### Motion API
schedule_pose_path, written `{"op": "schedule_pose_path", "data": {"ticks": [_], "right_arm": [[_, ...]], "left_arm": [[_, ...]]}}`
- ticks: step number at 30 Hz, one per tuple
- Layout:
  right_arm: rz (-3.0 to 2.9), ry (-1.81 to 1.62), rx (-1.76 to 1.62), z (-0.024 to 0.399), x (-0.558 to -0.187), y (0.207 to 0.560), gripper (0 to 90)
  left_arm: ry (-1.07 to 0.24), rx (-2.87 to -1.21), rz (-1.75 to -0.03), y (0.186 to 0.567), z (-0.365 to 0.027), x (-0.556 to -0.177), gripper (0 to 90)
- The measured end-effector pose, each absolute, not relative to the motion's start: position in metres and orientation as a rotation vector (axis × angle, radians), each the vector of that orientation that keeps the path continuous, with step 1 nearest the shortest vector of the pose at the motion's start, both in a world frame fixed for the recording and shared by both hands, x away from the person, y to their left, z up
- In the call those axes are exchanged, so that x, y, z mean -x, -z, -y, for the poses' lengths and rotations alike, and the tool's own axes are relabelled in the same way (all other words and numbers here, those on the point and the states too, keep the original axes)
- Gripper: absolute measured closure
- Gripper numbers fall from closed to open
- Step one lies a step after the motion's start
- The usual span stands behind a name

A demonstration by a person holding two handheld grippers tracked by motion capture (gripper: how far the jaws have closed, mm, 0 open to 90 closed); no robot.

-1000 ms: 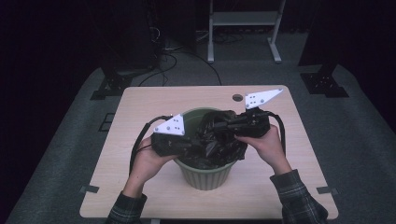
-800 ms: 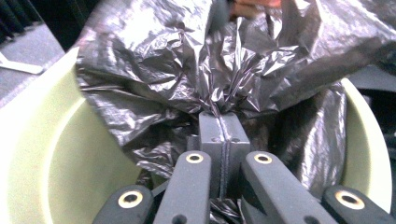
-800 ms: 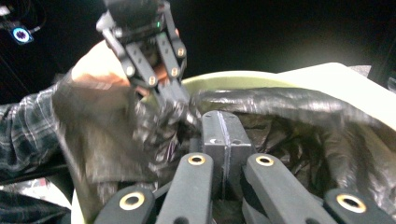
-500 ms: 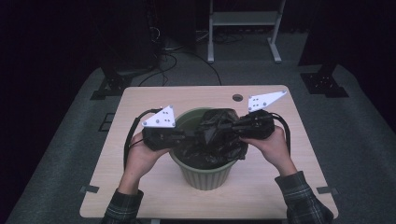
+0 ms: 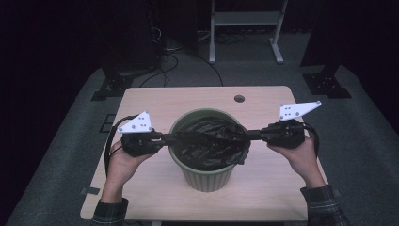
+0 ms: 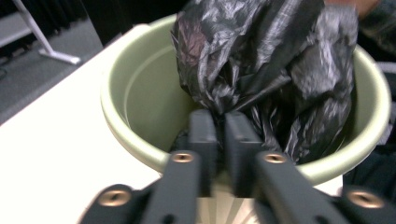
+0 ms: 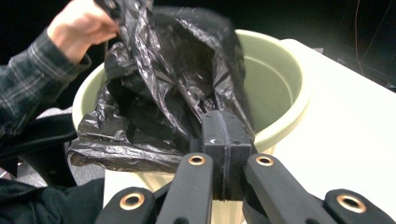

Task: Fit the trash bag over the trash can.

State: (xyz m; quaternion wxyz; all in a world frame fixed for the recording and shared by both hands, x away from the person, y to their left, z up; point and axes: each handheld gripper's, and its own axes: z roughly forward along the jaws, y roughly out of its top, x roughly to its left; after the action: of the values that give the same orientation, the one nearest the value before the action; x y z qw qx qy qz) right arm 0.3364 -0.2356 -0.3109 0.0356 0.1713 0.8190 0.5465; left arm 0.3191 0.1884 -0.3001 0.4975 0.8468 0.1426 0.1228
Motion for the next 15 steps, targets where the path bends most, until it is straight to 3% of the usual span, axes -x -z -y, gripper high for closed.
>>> {"op": "schedule_pose_path", "data": {"ticks": [3, 5, 6, 15], "right_arm": [[-2.53, -1.677, -0.494, 0.232, -0.333, 0.311, 90.0], [-2.53, -1.676, -0.489, 0.23, -0.332, 0.311, 90.0], [-2.54, -1.66, -0.481, 0.228, -0.332, 0.311, 90.0], [-2.55, -1.67, -0.467, 0.227, -0.331, 0.314, 90.0]], "left_arm": [[-0.314, -2.031, -0.332, 0.287, -0.187, -0.319, 63.4], [-0.316, -2.018, -0.321, 0.281, -0.186, -0.319, 59.4], [-0.321, -2.005, -0.317, 0.274, -0.185, -0.319, 53.1], [-0.303, -1.98, -0.288, 0.251, -0.156, -0.344, 50.6]]}}
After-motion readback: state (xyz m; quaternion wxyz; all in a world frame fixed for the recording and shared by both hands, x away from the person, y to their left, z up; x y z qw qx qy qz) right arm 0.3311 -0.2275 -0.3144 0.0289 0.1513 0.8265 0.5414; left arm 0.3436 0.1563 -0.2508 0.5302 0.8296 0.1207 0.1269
